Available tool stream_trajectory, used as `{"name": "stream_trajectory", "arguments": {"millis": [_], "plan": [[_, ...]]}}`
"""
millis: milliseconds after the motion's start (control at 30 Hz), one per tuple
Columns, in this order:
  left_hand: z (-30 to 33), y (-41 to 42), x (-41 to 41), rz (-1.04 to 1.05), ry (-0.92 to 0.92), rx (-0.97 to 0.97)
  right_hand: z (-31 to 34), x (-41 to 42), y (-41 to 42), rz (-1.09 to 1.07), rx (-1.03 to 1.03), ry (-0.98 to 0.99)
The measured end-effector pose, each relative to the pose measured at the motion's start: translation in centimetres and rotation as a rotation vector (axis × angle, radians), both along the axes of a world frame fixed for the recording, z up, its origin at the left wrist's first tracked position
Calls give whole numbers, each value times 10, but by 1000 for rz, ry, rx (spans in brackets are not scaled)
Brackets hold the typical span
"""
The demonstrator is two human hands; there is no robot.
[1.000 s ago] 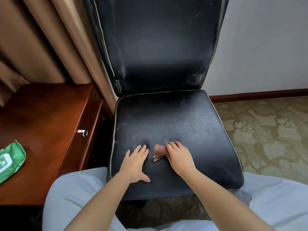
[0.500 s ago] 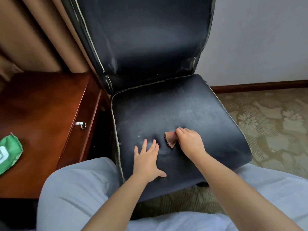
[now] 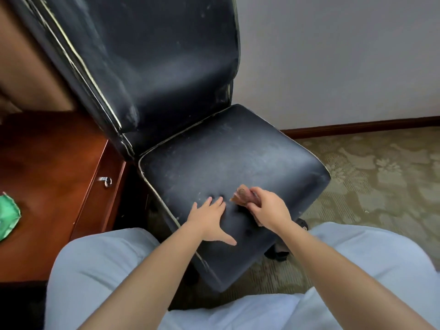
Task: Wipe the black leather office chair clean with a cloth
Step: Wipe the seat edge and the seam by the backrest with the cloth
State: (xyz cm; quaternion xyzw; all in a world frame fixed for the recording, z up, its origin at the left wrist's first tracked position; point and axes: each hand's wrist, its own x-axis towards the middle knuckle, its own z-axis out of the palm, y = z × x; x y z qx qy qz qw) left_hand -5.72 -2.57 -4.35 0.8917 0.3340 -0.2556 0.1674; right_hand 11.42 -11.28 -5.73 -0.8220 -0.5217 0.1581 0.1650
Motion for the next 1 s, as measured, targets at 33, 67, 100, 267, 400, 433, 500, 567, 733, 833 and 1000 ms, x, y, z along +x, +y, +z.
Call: {"name": "stream_trajectory", "arguments": {"millis": [33, 67, 100, 267, 400, 433, 500, 567, 733, 833, 1000], "plan": [[3, 0, -2, -45, 32, 29, -4, -2, -4, 34, -35, -61], [5, -2, -3, -75, 59, 54, -7, -4, -8, 63, -59, -115], [5, -4, -5, -86, 78, 68, -11, -6, -11, 79, -63, -148], [0, -15, -11, -61, 95, 97, -17, -16, -17, 58, 37, -182], [-7, -17, -8, -18, 69, 102, -28, -21, -28, 85, 144, -227], [-9, -16, -7, -14, 65, 98, -31, -22, -30, 83, 160, -226], [-14, -11, -7, -22, 57, 89, -34, -23, -29, 71, 186, -241], [-17, -7, -5, -29, 52, 83, -38, -21, -23, 58, 191, -258], [-23, -1, 0, -29, 57, 67, -48, -24, -15, 41, 139, -256], [-24, 3, 1, -34, 57, 66, -50, -22, -10, 34, 142, -270], [-26, 9, 8, -40, 62, 76, -51, -20, 4, -2, 140, -259]]}}
